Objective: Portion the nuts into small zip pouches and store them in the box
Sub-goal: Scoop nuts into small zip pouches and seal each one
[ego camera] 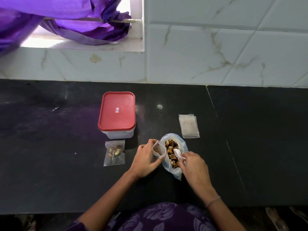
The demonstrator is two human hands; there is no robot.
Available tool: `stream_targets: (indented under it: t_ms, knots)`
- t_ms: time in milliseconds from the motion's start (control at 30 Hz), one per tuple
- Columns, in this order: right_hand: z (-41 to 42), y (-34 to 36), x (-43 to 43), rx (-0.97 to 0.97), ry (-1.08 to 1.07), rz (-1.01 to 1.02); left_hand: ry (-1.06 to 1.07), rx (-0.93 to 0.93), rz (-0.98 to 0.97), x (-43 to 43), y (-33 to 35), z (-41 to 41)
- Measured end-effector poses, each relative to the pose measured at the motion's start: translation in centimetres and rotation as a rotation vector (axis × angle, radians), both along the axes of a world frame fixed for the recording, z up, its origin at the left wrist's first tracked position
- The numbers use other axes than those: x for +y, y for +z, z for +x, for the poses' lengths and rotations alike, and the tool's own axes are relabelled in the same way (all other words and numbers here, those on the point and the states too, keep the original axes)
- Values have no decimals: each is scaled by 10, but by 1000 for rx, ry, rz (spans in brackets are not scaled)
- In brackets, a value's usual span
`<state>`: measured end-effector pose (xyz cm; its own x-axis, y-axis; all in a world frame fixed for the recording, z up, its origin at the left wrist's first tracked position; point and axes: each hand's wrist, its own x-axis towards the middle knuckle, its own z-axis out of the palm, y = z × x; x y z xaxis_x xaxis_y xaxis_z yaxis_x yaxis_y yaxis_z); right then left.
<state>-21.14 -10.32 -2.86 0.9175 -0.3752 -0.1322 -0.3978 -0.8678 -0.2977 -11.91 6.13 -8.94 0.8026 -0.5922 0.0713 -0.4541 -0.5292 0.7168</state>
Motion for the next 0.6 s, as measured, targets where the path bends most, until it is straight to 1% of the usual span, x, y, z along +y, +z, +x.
stream_targets:
  t_ms: [133, 267, 367, 433, 533, 600]
  knots:
    - [7, -4, 5, 8, -1, 3, -50, 70, 10, 1, -3, -8]
    - [14, -4, 4, 21, -67, 129, -71, 175, -71, 1, -3, -14]
    - [21, -7, 7, 48, -120, 228, -77, 200, -100, 4, -5, -14]
    - [24, -10, 4, 36, -199, 332, -72, 201, -119, 6, -6, -14]
    - [22, -19, -6, -16, -385, 605, -62, 207, -148, 9, -6, -15]
    - [19, -21, -9, -12, -485, 739, -65, 215, -149, 10, -6, -16]
